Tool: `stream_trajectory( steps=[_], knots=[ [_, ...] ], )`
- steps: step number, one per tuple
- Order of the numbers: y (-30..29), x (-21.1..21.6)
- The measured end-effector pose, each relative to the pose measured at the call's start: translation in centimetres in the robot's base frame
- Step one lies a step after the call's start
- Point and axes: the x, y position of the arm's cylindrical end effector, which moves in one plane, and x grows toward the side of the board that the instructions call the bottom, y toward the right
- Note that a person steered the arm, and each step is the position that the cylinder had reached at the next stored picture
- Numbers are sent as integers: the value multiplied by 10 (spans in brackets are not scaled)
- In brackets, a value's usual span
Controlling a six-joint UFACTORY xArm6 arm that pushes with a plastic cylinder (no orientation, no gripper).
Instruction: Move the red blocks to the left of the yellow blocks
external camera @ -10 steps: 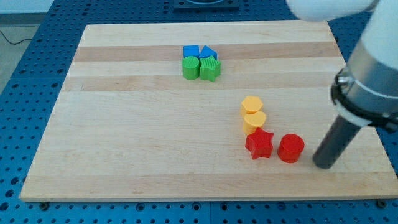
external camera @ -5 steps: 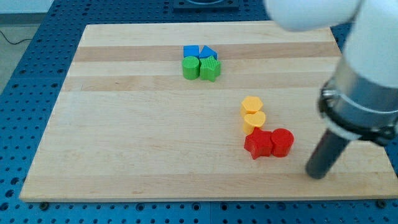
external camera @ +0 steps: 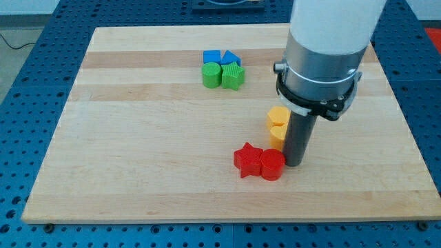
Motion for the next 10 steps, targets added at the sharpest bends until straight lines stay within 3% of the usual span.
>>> stream_trajectory(
  steps=[2, 5, 10],
  knots=[
    [23, 30],
    [-92, 28],
    [-66, 5]
  ],
)
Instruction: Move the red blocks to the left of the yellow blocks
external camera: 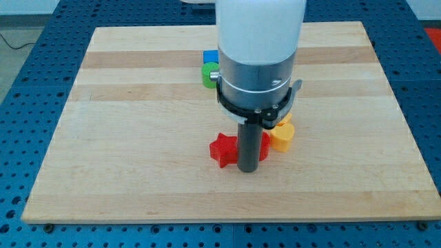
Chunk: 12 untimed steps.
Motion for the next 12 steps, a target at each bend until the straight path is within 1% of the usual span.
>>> stream_trajectory(
  steps=[1, 2, 3, 4, 5, 6, 8, 9, 10, 12],
  knots=[
    [0, -9],
    [-8, 10],
    [-69, 22],
    [-114, 22],
    [-105, 16],
    [-66, 6],
    [-53, 14],
    [-32, 23],
    [-21, 18],
    [-21, -26]
  ],
)
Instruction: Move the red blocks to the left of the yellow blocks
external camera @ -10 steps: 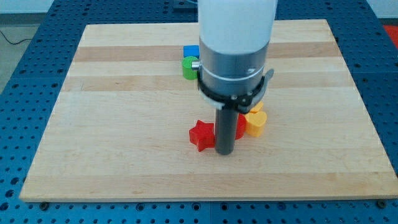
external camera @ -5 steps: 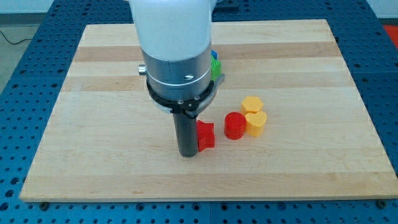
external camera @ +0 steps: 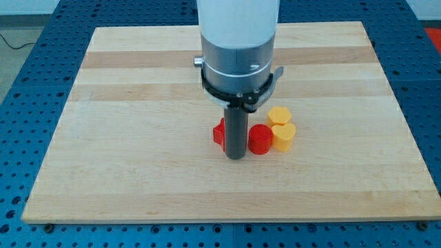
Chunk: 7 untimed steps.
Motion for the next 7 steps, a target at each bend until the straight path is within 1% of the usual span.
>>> stream_trajectory(
  steps=[1, 2, 3, 4, 6, 7],
  knots=[
    [-3, -2],
    [-47, 21],
    [-90, 4],
    [-72, -24],
    [-4, -46],
    [-4, -48]
  ],
)
